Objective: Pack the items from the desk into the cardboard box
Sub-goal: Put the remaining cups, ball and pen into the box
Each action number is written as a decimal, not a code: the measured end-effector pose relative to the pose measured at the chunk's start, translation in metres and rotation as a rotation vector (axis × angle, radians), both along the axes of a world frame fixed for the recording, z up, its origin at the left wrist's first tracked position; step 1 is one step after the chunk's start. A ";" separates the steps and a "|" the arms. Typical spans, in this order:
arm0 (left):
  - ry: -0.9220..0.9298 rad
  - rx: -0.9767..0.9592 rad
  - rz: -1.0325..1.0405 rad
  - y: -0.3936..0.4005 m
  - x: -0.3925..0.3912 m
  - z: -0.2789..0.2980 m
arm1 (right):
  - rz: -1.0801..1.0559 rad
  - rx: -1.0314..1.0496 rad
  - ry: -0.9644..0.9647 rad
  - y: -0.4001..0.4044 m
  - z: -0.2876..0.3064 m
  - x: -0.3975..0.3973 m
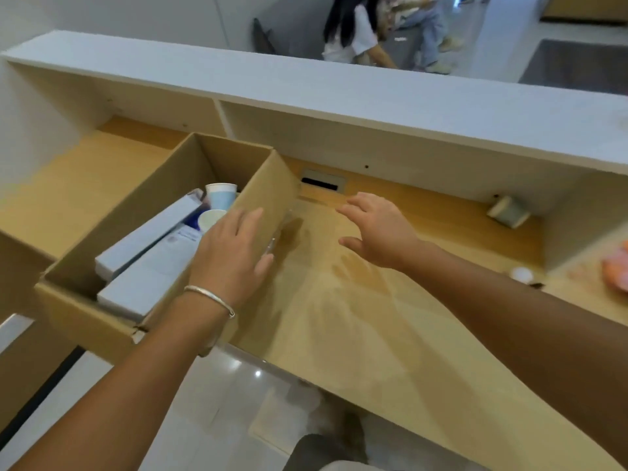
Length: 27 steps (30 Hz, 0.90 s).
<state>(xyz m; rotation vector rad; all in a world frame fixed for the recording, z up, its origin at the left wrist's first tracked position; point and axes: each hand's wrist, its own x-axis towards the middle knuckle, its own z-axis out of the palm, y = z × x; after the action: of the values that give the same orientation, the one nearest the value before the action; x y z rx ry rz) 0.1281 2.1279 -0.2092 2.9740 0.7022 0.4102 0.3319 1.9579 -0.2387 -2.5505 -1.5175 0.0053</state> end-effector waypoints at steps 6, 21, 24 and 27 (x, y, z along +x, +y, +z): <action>0.098 -0.094 -0.182 -0.039 0.047 -0.028 | -0.270 -0.087 0.018 -0.089 -0.007 0.008; 0.193 -0.097 -0.475 -0.160 0.181 -0.072 | -0.601 -0.137 0.120 -0.269 -0.043 0.061; 0.236 -0.110 -0.486 -0.185 0.216 -0.083 | -0.594 -0.149 0.162 -0.288 -0.059 0.081; 0.275 -0.131 -0.510 -0.209 0.255 -0.095 | -0.565 -0.222 0.208 -0.302 -0.079 0.099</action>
<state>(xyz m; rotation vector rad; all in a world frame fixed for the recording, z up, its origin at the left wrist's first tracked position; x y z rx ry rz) 0.3829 1.9193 -0.3046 2.9546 -0.0359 -0.0751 0.4306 1.6562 -0.3172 -2.9485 -0.7242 0.3696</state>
